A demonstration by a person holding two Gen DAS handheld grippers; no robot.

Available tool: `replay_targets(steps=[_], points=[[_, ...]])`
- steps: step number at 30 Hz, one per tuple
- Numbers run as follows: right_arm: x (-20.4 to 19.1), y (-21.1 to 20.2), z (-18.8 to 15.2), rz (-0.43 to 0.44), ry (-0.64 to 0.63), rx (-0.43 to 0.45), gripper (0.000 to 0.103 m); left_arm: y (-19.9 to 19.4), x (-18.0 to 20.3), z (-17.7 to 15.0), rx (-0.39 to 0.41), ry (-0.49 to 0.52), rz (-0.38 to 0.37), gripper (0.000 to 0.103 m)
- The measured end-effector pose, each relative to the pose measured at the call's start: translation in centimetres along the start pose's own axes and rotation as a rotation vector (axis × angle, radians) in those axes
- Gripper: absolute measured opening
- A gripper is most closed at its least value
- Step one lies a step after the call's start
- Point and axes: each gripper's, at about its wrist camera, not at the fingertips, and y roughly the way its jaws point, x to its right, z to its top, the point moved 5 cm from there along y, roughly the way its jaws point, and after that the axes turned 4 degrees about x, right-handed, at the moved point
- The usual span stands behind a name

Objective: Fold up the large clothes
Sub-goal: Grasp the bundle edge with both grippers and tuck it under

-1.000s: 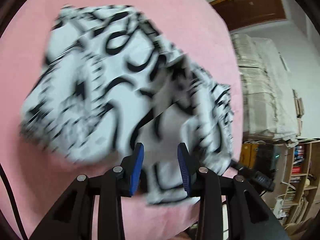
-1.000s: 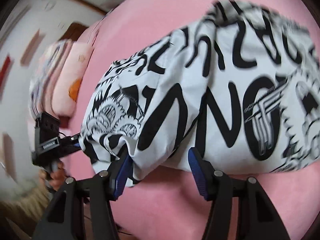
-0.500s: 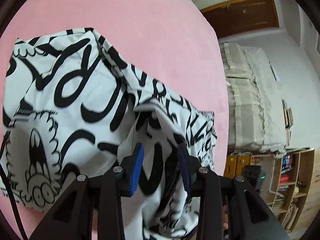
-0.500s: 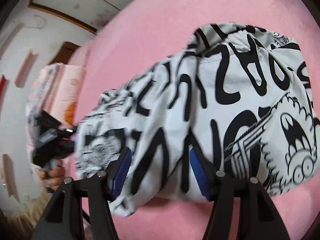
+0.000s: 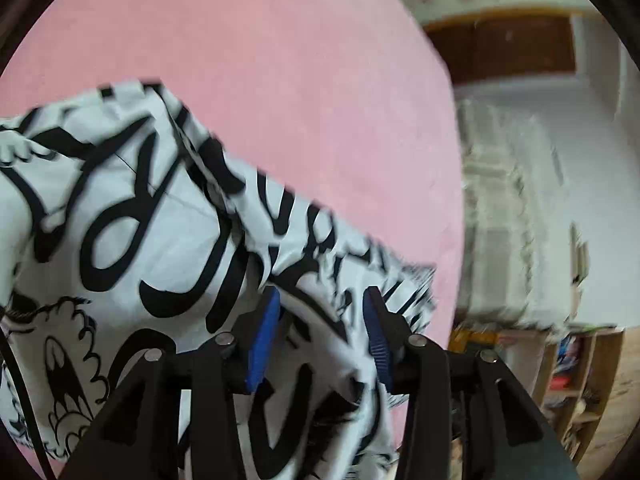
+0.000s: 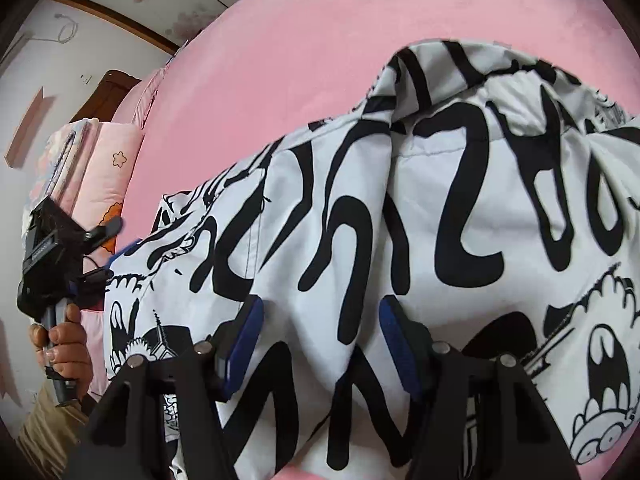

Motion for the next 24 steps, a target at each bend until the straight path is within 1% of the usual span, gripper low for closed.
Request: replay_targets(steps=[2, 3, 4, 5, 6, 7, 8, 9, 11, 12, 14, 15, 16, 17, 18, 20, 21, 22, 23, 24], points=[[-0.3, 0.3, 0.1, 0.008, -0.02, 0.003, 0.06, 2.3, -0.3, -0.5, -0.085, 0.013, 0.032, 0.041], [-0.5, 0.4, 0.1, 0.007, -0.05, 0.006, 0.06, 3.4, -0.3, -0.7, -0.12, 0.015, 0.033, 0.041], [-0.8, 0.5, 0.1, 0.001, -0.074, 0.013, 0.055, 4.2, -0.3, -0.9, -0.149, 0.02, 0.032, 0.041], [-1.2, 0.6, 0.2, -0.008, -0.112, 0.015, 0.038, 4.7, -0.1, -1.0, -0.162, 0.026, 0.027, 0.041], [-1.6, 0.6, 0.3, -0.038, -0.163, 0.019, 0.025, 5.2, 0.5, -0.9, -0.164, 0.054, 0.015, 0.026], [-1.9, 0.6, 0.4, -0.06, -0.201, 0.024, 0.007, 5.3, 1.1, -0.9, -0.152, 0.092, 0.022, 0.004], [-2.3, 0.4, 0.8, -0.068, -0.236, 0.033, 0.006, 5.3, 1.8, -0.7, -0.133, 0.156, 0.05, 0.004], [-3.0, -0.2, 1.4, -0.088, -0.29, 0.066, 0.005, 5.1, 3.2, -0.4, -0.092, 0.25, 0.092, 0.004], [-4.2, -1.3, 2.8, -0.119, -0.36, 0.135, 0.005, 4.3, 5.5, 0.3, -0.023, 0.363, 0.119, 0.003], [-4.8, -2.3, 4.0, -0.147, -0.403, 0.198, 0.005, 3.8, 6.2, 0.8, 0.006, 0.396, 0.123, 0.003], [-5.0, -3.2, 5.7, -0.182, -0.456, 0.27, 0.005, 2.7, 7.7, 1.9, 0.09, 0.456, 0.141, 0.003], [-4.9, -3.3, 6.3, -0.203, -0.479, 0.292, 0.005, 2.6, 8.1, 2.4, 0.129, 0.48, 0.158, 0.003], [-4.6, -2.9, 6.8, -0.243, -0.508, 0.306, 0.005, 2.7, 8.2, 2.8, 0.15, 0.505, 0.178, 0.003], [-4.0, -2.2, 7.0, -0.285, -0.532, 0.301, 0.005, 3.0, 7.9, 3.0, 0.168, 0.526, 0.208, 0.003], [-3.2, -0.9, 7.1, -0.326, -0.547, 0.273, 0.005, 3.7, 7.3, 3.1, 0.175, 0.541, 0.243, 0.004], [-2.0, 1.2, 6.6, -0.362, -0.538, 0.204, 0.007, 5.3, 5.6, 2.8, 0.139, 0.525, 0.279, 0.004], [-1.7, 1.7, 6.3, -0.381, -0.535, 0.181, 0.008, 5.6, 5.3, 2.6, 0.132, 0.515, 0.288, 0.005], [-1.8, 1.6, 6.1, -0.394, -0.534, 0.182, 0.009, 5.7, 5.1, 2.3, 0.129, 0.504, 0.297, 0.005], [-2.2, 0.9, 6.0, -0.41, -0.523, 0.191, 0.011, 5.4, 4.9, 2.1, 0.126, 0.489, 0.292, 0.006], [-2.6, 0.4, 6.0, -0.42, -0.511, 0.197, 0.012, 4.7, 4.9, 1.8, 0.122, 0.464, 0.275, 0.008]])
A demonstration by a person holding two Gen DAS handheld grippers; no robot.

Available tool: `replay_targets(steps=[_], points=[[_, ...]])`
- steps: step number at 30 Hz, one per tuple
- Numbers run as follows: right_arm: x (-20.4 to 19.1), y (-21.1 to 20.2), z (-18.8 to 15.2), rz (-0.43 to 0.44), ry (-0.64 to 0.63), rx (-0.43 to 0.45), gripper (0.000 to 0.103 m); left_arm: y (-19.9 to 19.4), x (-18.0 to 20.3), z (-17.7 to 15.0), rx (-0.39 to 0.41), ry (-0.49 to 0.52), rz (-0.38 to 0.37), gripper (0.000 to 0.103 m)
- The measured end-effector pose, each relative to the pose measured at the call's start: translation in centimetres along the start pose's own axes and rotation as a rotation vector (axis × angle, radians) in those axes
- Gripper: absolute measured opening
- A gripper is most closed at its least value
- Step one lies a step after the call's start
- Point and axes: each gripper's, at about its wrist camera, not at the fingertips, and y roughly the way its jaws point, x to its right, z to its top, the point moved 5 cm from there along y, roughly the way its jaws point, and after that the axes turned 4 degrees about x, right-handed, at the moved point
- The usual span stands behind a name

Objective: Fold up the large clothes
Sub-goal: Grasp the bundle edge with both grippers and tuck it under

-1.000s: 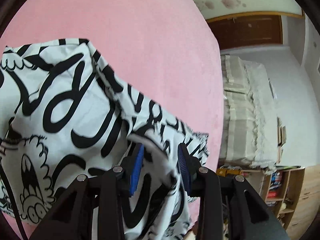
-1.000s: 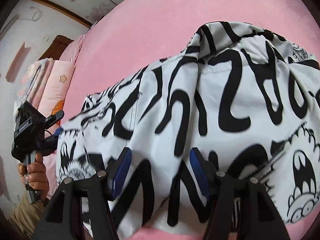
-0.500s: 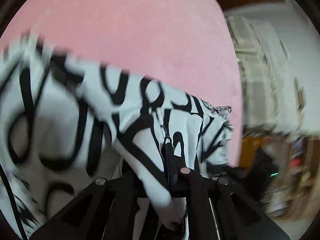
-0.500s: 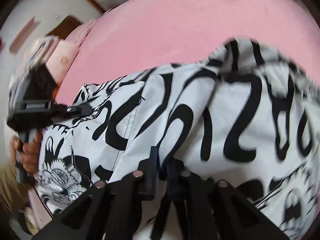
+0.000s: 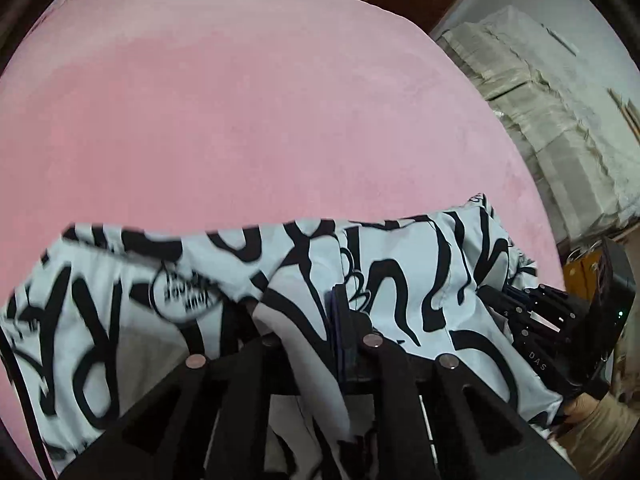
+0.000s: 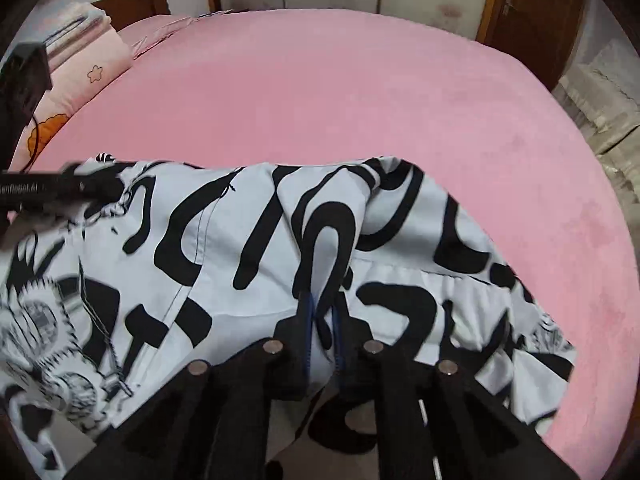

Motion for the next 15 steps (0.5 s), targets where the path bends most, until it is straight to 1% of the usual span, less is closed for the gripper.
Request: replay_targets(steps=[1, 2, 3, 4, 5, 6, 7, 8, 9, 10, 11, 12, 13, 15], points=[[-0.1, -1.0, 0.3, -0.006, 0.014, 0.003, 0.015, -0.5, -0.2, -0.1, -0.006, -0.016, -0.008, 0.013], [0.0, -2.0, 0.3, -0.006, 0.025, 0.012, 0.017, -1.2, -0.4, -0.3, -0.016, -0.037, -0.018, 0.014], [-0.1, -3.7, 0.6, 0.005, 0.048, 0.035, 0.018, -2.2, -0.7, -0.5, -0.019, -0.06, -0.026, 0.018], [-0.7, -4.9, 0.7, 0.014, 0.061, 0.049, 0.021, -3.6, -0.9, -0.5, -0.013, -0.076, -0.018, 0.022], [-1.0, -6.6, 0.9, 0.02, 0.085, 0.072, 0.027, -4.6, -0.9, -0.8, -0.005, -0.08, -0.006, 0.023], [-1.0, -7.8, 0.9, 0.024, 0.102, 0.089, 0.031, -6.1, -0.7, -1.0, 0.017, -0.084, 0.011, 0.023], [-1.4, -9.2, 0.8, 0.044, 0.121, 0.113, 0.037, -7.7, -0.5, -1.2, 0.045, -0.09, 0.014, 0.023], [-1.8, -10.4, 0.7, 0.078, 0.14, 0.138, 0.038, -9.0, -0.4, -1.5, 0.064, -0.093, 0.002, 0.023], [-2.8, -11.6, 0.4, 0.127, 0.156, 0.159, 0.038, -10.5, 0.4, -2.1, 0.092, -0.098, -0.037, 0.023], [-3.6, -12.1, 0.1, 0.163, 0.165, 0.168, 0.038, -11.1, 1.2, -2.2, 0.104, -0.104, -0.062, 0.023], [-4.4, -12.6, -0.3, 0.191, 0.169, 0.173, 0.038, -11.8, 2.0, -3.0, 0.115, -0.11, -0.099, 0.023], [-5.6, -12.7, -1.0, 0.212, 0.168, 0.173, 0.038, -12.1, 3.2, -4.2, 0.109, -0.109, -0.132, 0.023], [-5.9, -12.6, -1.7, 0.22, 0.163, 0.172, 0.038, -12.0, 3.9, -5.2, 0.097, -0.102, -0.147, 0.023], [-7.3, -11.3, -3.6, 0.221, 0.145, 0.133, 0.038, -10.6, 6.2, -7.5, 0.06, -0.071, -0.16, 0.023]])
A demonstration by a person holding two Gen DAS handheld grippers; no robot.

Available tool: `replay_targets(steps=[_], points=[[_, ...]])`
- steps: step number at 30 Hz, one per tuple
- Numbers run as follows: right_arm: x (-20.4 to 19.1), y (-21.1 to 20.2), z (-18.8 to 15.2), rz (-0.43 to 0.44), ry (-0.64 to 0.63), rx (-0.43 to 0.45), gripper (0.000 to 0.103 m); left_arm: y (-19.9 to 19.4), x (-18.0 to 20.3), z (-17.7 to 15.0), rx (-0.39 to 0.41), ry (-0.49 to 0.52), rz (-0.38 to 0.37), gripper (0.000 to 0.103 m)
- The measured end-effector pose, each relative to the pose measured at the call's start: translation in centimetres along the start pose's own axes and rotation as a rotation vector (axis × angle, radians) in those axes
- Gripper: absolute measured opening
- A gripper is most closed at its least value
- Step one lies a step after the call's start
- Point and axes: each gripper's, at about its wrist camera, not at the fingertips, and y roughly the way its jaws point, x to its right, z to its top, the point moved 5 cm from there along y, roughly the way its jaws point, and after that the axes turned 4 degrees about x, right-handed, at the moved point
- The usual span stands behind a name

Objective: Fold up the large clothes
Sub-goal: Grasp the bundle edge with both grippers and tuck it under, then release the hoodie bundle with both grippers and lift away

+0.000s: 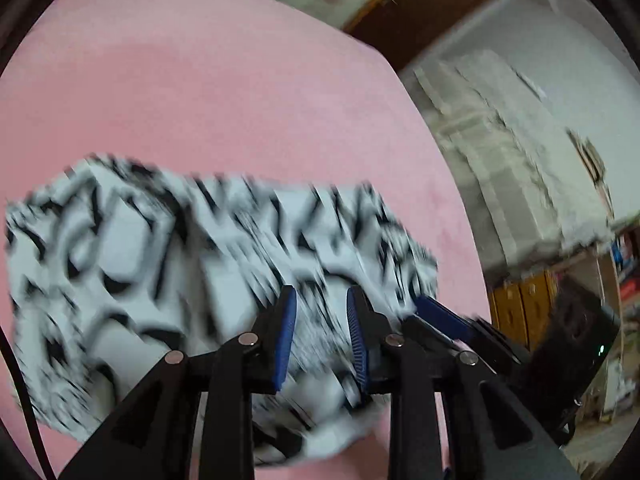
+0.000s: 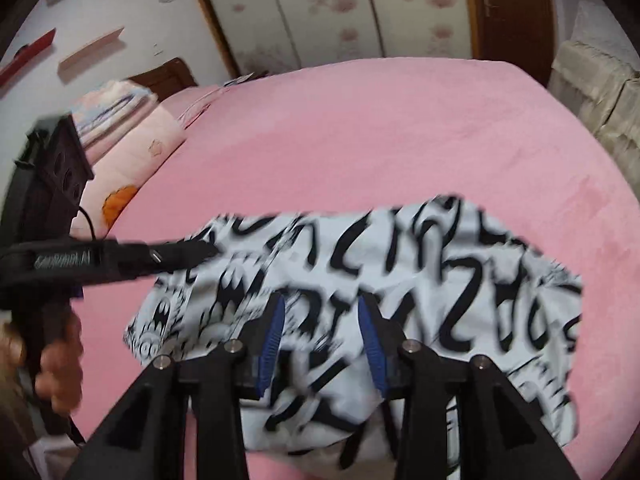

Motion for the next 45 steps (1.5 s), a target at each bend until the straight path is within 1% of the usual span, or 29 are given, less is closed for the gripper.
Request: replay_targets(steps=[1, 2, 3, 4, 5, 6, 7, 8, 9, 11, 13, 16, 19, 21, 23, 24, 25, 27, 30, 32, 35, 38, 39, 41, 42, 45], points=[[0.0, 0.4, -1.0, -0.008, -0.003, -0.013, 0.038, 1.0, 0.5, -1.4, -0.031, 0.025, 0.011, 0.023], [0.3, 1.1, -1.9, -0.025, -0.008, -0.028, 0.038, 2.1, 0.5, -3.0, -0.064, 0.052, 0.058, 0.023], [0.6, 1.8, -2.9, -0.045, -0.012, -0.047, 0.038, 2.9, 0.3, -4.1, -0.077, 0.074, 0.107, 0.023], [1.0, 2.4, -3.9, -0.065, -0.016, -0.067, 0.035, 3.6, -0.4, -5.2, -0.089, 0.099, 0.165, 0.023], [1.6, 3.1, -5.0, -0.077, -0.018, -0.091, 0.034, 4.4, -1.6, -6.4, -0.106, 0.101, 0.214, 0.023], [2.2, 3.9, -6.3, -0.098, -0.017, -0.119, 0.033, 5.0, -2.8, -7.3, -0.119, 0.085, 0.231, 0.022], [3.0, 4.7, -7.6, -0.126, -0.018, -0.151, 0.025, 5.3, -3.9, -7.7, -0.125, 0.071, 0.237, 0.022], [3.2, 5.1, -8.5, -0.128, -0.014, -0.163, 0.021, 5.3, -5.1, -8.1, -0.125, 0.059, 0.227, 0.022], [3.6, 5.5, -9.3, -0.119, 0.004, -0.165, 0.021, 5.6, -5.7, -8.5, -0.12, 0.059, 0.217, 0.022], [3.9, 5.7, -9.8, -0.108, 0.029, -0.145, 0.021, 5.7, -6.1, -9.1, -0.111, 0.066, 0.22, 0.022], [3.8, 6.1, -9.8, -0.128, 0.02, -0.139, 0.02, 5.7, -6.5, -8.9, -0.096, 0.073, 0.235, 0.022], [3.6, 6.4, -10.1, -0.153, 0.014, -0.143, 0.021, 5.8, -6.7, -9.0, -0.085, 0.059, 0.236, 0.022], [3.5, 6.3, -9.9, -0.152, 0.048, -0.17, 0.022, 5.5, -6.4, -9.0, -0.086, 0.062, 0.242, 0.022], [3.4, 5.9, -9.5, -0.145, 0.087, -0.2, 0.023, 5.8, -5.3, -9.0, -0.096, 0.059, 0.25, 0.023], [3.3, 5.4, -8.9, -0.149, 0.108, -0.234, 0.024, 5.2, -4.5, -8.8, -0.104, 0.051, 0.259, 0.026], [3.2, 5.2, -8.6, -0.153, 0.115, -0.244, 0.024, 4.6, -4.1, -8.6, -0.111, 0.044, 0.264, 0.032], [3.0, 4.7, -8.1, -0.155, 0.126, -0.249, 0.024, 4.1, -3.9, -8.5, -0.114, 0.037, 0.264, 0.042], [2.5, 3.2, -6.8, -0.145, 0.149, -0.246, 0.025, 2.5, -3.2, -8.2, -0.111, 0.016, 0.255, 0.053], [1.1, 0.4, -5.0, -0.141, 0.159, -0.218, 0.028, -0.7, -1.8, -7.6, -0.077, 0.008, 0.247, 0.057], [-0.2, -1.9, -3.8, -0.142, 0.148, -0.192, 0.028, -2.9, -1.0, -7.1, -0.06, 0.015, 0.266, 0.057], [-2.1, -4.2, -2.5, -0.124, 0.148, -0.184, 0.029, -6.8, 0.0, -6.3, -0.025, 0.02, 0.287, 0.058], [-3.9, -6.6, -1.7, -0.112, 0.165, -0.161, 0.03, -11.2, 0.2, -5.3, 0.019, 0.012, 0.294, 0.066], [-4.5, -7.4, -1.6, -0.107, 0.176, -0.153, 0.032, -13.0, 0.2, -5.0, 0.044, 0.005, 0.297, 0.069], [-5.8, -8.6, -1.0, -0.105, 0.207, -0.137, 0.045, -15.5, -0.3, -4.7, 0.072, -0.009, 0.303, 0.071], [-6.2, -9.0, -0.8, -0.1, 0.217, -0.125, 0.048, -16.8, -0.6, -4.5, 0.081, -0.016, 0.299, 0.071], [-8.1, -10.7, 0.2, -0.097, 0.234, -0.075, 0.048, -20.3, -1.6, -4.5, 0.112, -0.027, 0.287, 0.072]])
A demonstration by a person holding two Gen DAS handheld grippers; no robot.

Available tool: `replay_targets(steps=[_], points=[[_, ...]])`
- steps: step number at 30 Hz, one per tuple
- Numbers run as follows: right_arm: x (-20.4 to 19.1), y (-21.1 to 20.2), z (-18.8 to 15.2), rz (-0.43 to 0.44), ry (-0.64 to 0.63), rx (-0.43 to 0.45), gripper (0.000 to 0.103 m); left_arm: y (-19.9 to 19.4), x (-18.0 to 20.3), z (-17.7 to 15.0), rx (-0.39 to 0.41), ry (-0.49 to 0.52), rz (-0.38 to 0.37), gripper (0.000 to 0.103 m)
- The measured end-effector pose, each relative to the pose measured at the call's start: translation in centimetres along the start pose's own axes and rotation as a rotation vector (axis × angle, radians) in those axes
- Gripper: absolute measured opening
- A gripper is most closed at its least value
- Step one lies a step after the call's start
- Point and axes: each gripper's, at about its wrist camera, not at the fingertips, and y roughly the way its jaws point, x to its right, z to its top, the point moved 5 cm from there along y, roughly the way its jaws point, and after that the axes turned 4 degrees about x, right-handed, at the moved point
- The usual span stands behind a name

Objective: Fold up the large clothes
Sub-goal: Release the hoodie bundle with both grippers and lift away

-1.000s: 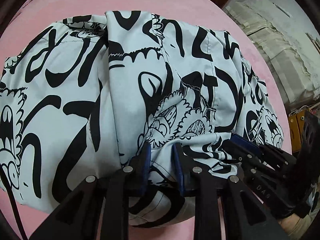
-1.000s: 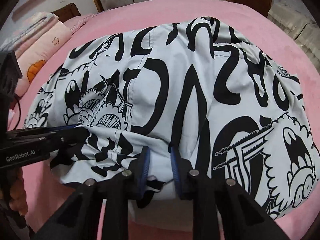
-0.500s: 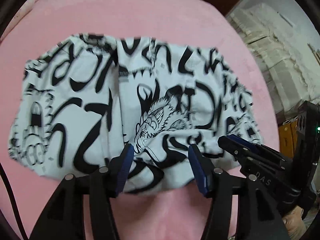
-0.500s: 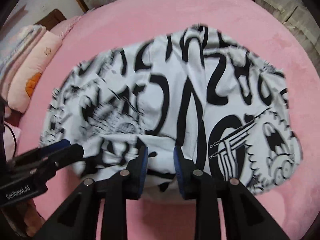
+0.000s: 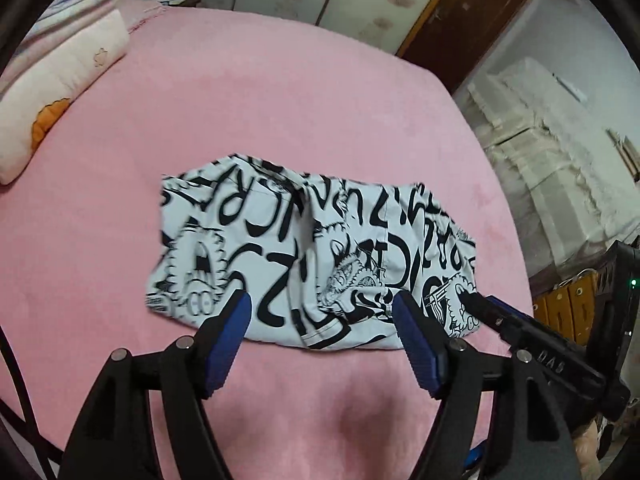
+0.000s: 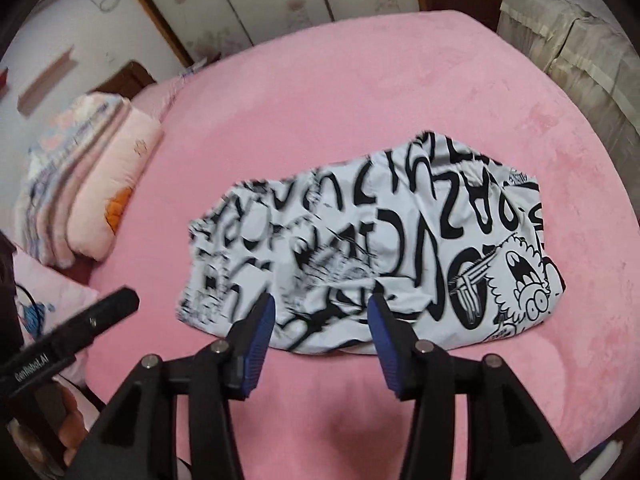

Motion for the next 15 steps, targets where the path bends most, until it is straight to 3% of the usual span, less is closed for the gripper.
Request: replay_targets(steps=[5, 8, 15], points=[[-2.8, -2.1, 0.0, -0.039, -0.036, 0.103, 0.048, -2.7, -4.1, -0.7, 0.038, -0.041, -0.021, 0.072], [-4.3, -2.0, -0.6, -0.056, -0.056, 0.155, 0.048, -2.3, -7.3, -1.9, 0.043, -0.105, -0.056, 0.072], [-6.6, 1.7, -2.3, -0.078, -0.087, 0.194, 0.048, 4.6, -15.4, -6.6, -0.014, -0.295, -0.105, 0.071]])
